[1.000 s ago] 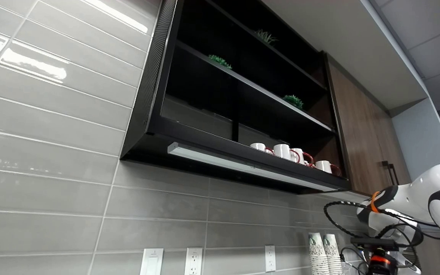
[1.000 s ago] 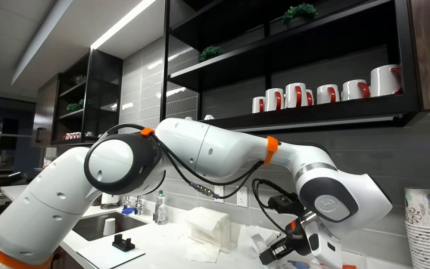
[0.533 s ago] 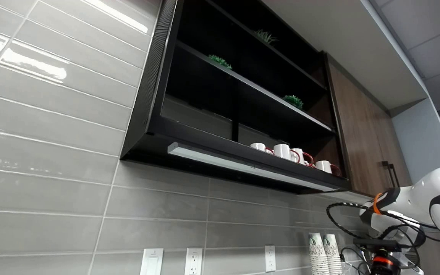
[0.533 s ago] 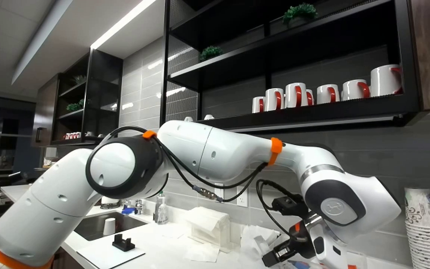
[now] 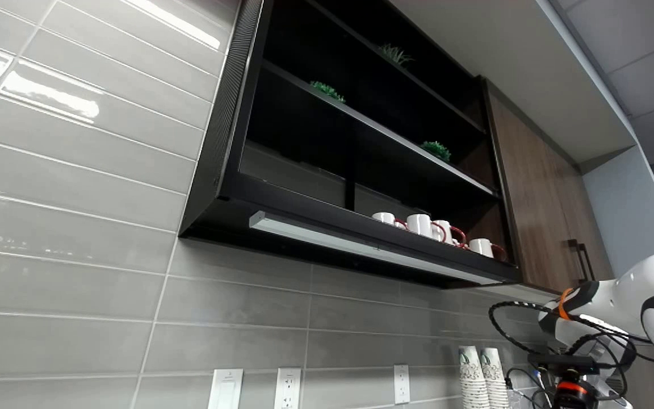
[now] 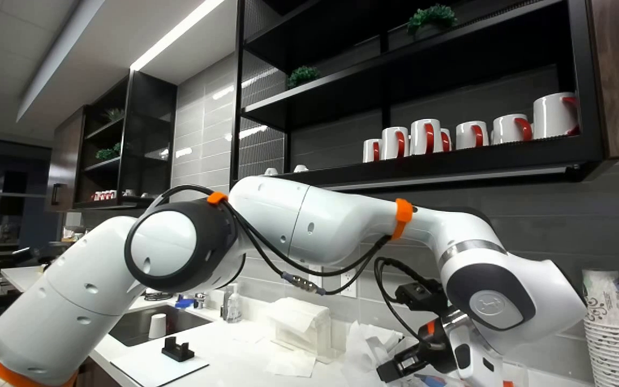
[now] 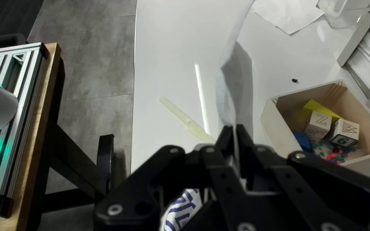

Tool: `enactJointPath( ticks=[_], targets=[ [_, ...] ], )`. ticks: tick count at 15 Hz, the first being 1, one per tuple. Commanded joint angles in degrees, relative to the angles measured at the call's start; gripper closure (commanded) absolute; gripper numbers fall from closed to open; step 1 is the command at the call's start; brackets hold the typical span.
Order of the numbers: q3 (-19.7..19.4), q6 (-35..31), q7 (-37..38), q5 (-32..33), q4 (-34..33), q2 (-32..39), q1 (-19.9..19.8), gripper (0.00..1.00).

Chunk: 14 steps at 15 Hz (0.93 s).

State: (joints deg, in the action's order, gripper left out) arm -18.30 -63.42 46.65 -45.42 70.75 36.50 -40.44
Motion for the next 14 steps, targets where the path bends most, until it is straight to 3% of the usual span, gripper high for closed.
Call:
enactJointPath(
  ticks=[1, 6, 14],
  targets=[
    [0.5, 2.1, 0.5, -0.4, -1.1, 0.7, -0.7, 0.98],
    [0.5, 11.2, 1.5, -1.8, -5.1, 4.0, -3.8, 0.98],
    [1.8, 12.1, 2.6, -7.0, -8.1, 8.1, -7.8, 0.98]
  ],
)
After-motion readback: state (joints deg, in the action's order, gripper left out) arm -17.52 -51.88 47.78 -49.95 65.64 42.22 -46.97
